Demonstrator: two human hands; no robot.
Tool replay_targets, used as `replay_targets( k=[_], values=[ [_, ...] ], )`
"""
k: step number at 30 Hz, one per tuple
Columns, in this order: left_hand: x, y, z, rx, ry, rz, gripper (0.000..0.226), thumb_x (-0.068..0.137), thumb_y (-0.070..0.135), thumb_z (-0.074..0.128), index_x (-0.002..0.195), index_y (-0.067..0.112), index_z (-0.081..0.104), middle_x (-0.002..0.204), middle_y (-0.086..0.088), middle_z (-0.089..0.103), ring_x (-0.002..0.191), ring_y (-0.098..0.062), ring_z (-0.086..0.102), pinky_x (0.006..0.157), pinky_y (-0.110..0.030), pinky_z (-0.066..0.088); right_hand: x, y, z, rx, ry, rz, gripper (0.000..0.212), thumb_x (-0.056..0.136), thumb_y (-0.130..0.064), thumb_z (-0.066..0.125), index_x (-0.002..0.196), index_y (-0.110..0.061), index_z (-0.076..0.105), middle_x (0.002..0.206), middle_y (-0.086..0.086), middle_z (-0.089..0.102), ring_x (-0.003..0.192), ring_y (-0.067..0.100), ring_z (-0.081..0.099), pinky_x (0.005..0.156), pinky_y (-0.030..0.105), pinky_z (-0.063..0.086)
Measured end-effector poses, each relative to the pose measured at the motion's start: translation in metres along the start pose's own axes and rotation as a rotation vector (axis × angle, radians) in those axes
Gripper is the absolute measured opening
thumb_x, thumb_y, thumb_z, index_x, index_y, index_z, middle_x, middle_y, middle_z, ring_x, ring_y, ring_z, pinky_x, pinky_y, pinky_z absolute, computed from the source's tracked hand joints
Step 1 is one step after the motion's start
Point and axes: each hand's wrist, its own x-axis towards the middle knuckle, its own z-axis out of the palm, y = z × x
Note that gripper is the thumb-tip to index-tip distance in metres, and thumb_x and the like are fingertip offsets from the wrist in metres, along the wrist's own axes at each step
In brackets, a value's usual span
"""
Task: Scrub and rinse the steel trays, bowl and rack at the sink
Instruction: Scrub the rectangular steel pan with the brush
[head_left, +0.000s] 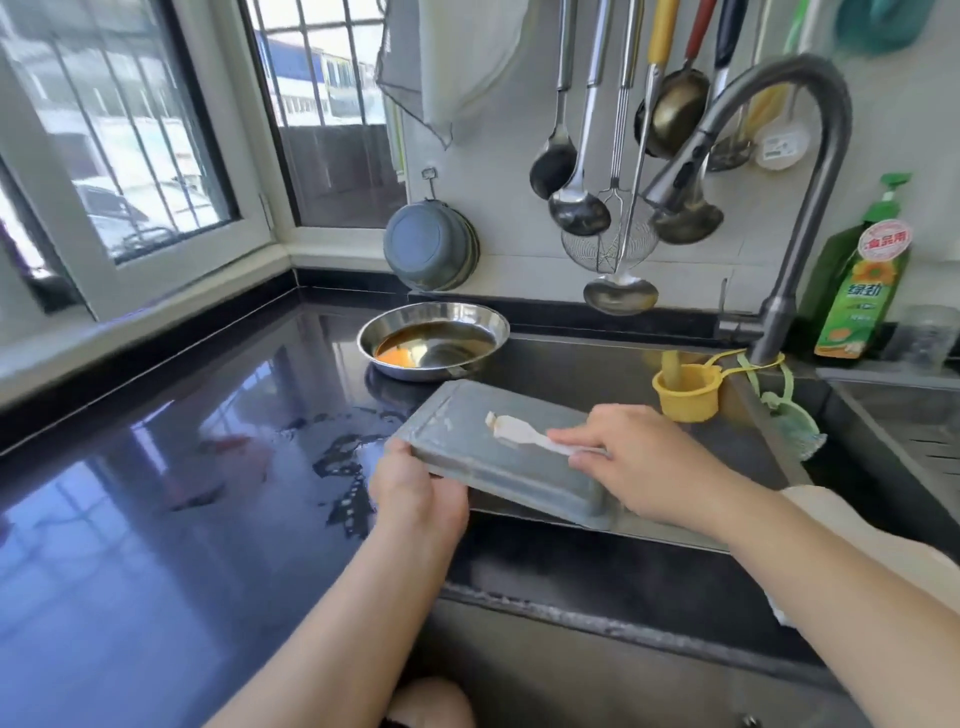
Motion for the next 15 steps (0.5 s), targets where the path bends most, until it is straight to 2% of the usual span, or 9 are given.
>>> replay_targets(
  k=[2,5,7,10,12,13,14,15],
  values=[
    [-0.003,0.009,-0.014,-0.015,0.006,0.009,0.017,0.103,0.003,0.052,0.109,-0.001,0.068,0.104,-0.022,0.077,0.095,-0.037,0.073,0.091,-0.055,0.059,-0.002,-0.015,0.006,-0.002,-0.026,-0.019,0.037,0.105,-0.038,0.048,0.139,-0.050,0.055,0.095,-0.015,0.049,0.101,0.018,0.053,0.090,0.042,0.049],
    [0.000,0.022,-0.034,0.055,-0.015,-0.073,0.031,0.108,0.006,0.040,0.129,-0.006,0.059,0.121,-0.027,0.070,0.110,-0.042,0.068,0.101,-0.059,0.053,-0.005,-0.033,0.021,-0.041,-0.085,-0.063,0.037,0.106,-0.038,0.047,0.141,-0.048,0.054,0.099,-0.013,0.048,0.108,0.017,0.052,0.093,0.037,0.045],
    [-0.001,0.035,-0.046,0.229,-0.093,-0.168,0.037,0.108,0.006,0.034,0.138,-0.008,0.052,0.128,-0.029,0.066,0.114,-0.043,0.066,0.099,-0.055,0.054,-0.005,-0.038,0.030,-0.078,-0.108,-0.070,0.037,0.106,-0.039,0.047,0.141,-0.049,0.054,0.093,-0.017,0.044,0.107,0.016,0.051,0.089,0.033,0.041],
    [-0.008,0.062,-0.059,0.688,-0.149,-0.195,0.026,0.106,0.005,0.039,0.129,-0.005,0.048,0.121,-0.034,0.062,0.100,-0.042,0.070,0.085,-0.047,0.059,-0.005,-0.041,0.036,-0.122,-0.167,-0.041,0.036,0.106,-0.040,0.046,0.140,-0.051,0.054,0.088,-0.019,0.040,0.106,0.019,0.052,0.082,0.033,0.038],
    [-0.002,0.084,-0.069,1.114,-0.178,-0.059,0.026,0.101,0.007,0.045,0.124,-0.002,0.052,0.102,-0.030,0.068,0.076,-0.034,0.073,0.072,-0.042,0.063,-0.004,-0.045,0.036,-0.180,-0.224,-0.029,0.036,0.107,-0.042,0.044,0.140,-0.051,0.054,0.086,-0.020,0.038,0.104,0.021,0.053,0.080,0.034,0.039],
    [0.005,0.093,-0.075,1.339,-0.191,0.076,0.026,0.098,0.009,0.046,0.121,0.002,0.057,0.094,-0.025,0.071,0.067,-0.029,0.071,0.068,-0.039,0.063,-0.004,-0.048,0.036,-0.212,-0.248,-0.031,0.036,0.107,-0.042,0.043,0.140,-0.050,0.054,0.086,-0.019,0.038,0.100,0.020,0.053,0.079,0.034,0.039],
    [0.010,0.100,-0.079,1.558,-0.195,0.243,0.022,0.094,0.014,0.047,0.110,0.010,0.063,0.090,-0.019,0.073,0.066,-0.026,0.070,0.070,-0.038,0.062,-0.003,-0.053,0.036,-0.237,-0.264,-0.036,0.036,0.107,-0.042,0.042,0.141,-0.050,0.054,0.087,-0.018,0.038,0.097,0.019,0.051,0.078,0.034,0.038],
    [0.017,0.105,-0.084,1.754,-0.193,0.412,0.020,0.093,0.019,0.049,0.101,0.018,0.066,0.091,-0.010,0.075,0.073,-0.024,0.070,0.075,-0.037,0.061,-0.002,-0.056,0.036,-0.253,-0.270,-0.045,0.037,0.107,-0.042,0.041,0.141,-0.049,0.053,0.088,-0.017,0.040,0.095,0.019,0.050,0.077,0.034,0.038]
  ],
)
